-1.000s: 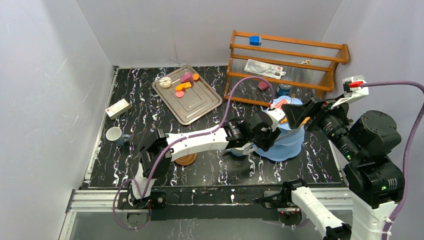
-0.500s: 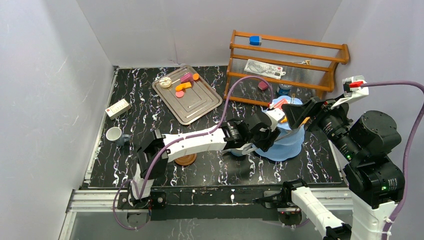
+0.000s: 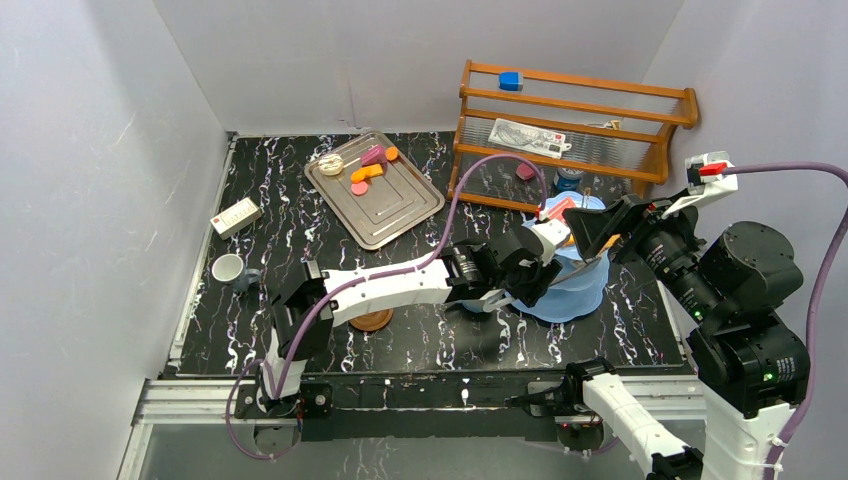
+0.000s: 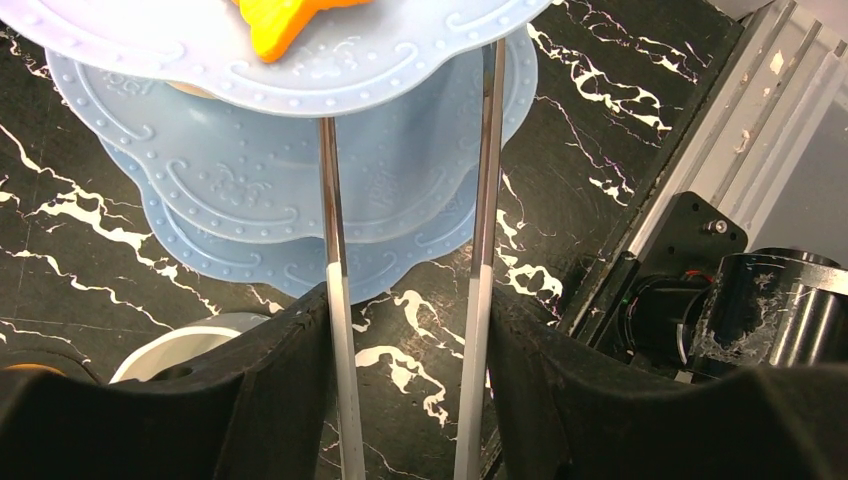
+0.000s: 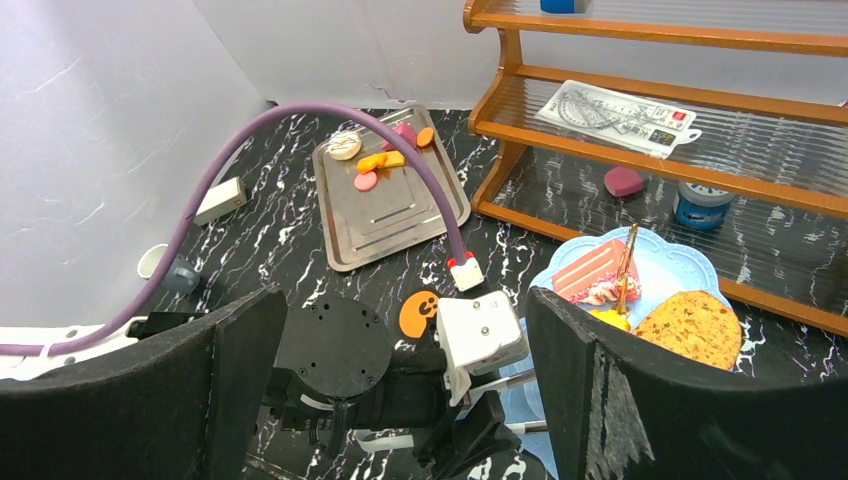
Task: Serve the afternoon tea
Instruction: Place the desert on the desert table.
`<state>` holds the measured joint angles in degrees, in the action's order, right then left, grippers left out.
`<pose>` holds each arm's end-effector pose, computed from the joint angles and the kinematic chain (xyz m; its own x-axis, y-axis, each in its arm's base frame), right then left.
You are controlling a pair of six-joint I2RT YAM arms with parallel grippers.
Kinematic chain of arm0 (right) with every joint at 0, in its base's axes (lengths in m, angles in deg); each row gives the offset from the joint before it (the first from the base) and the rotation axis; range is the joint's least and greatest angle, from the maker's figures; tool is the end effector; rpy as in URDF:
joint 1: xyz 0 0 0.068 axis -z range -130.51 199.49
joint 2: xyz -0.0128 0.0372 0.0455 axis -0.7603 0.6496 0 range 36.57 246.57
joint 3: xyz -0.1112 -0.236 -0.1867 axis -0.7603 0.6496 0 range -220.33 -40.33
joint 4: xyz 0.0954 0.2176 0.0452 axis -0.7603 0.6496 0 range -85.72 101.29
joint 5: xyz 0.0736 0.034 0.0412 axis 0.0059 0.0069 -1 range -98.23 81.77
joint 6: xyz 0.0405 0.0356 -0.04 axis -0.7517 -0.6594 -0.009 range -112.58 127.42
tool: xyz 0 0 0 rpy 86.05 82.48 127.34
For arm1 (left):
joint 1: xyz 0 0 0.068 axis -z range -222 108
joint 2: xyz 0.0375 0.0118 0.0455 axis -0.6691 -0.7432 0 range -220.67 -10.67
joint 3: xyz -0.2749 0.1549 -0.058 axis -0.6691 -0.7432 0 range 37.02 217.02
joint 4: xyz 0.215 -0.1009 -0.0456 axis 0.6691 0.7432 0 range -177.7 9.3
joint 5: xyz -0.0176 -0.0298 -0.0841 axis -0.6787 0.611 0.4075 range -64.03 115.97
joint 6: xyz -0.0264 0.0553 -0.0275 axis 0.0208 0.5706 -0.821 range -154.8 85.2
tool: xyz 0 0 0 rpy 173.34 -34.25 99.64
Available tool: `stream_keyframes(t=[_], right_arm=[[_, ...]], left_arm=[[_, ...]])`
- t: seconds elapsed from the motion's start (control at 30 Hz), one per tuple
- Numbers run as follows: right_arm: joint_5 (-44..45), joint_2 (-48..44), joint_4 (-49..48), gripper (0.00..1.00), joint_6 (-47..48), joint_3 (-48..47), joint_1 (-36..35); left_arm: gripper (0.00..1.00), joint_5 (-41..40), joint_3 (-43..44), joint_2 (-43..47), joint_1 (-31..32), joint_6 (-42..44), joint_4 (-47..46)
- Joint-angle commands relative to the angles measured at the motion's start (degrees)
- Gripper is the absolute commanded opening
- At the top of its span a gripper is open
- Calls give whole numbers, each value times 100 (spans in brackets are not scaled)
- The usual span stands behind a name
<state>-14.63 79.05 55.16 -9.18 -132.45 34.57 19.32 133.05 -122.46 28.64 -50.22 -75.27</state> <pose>0.0133 0.0098 0.5319 -0.1239 0.2609 -0.9574 -0.3424 0.8943 0.2881 0.1651 -0.4511 0.3413 -0.3912 0.3163 -0.8642 0.8291 0.5288 -0.1817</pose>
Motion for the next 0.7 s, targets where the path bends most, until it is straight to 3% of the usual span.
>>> stream_keyframes(t=[0.0, 0.67], right_arm=[[-54, -21, -308, 99, -45, -184, 4], [-44, -64, -280, 99, -54, -201, -2]], left_arm=[[52, -81, 24, 448, 38, 46, -195], [51, 44, 54, 466, 47, 101, -66]])
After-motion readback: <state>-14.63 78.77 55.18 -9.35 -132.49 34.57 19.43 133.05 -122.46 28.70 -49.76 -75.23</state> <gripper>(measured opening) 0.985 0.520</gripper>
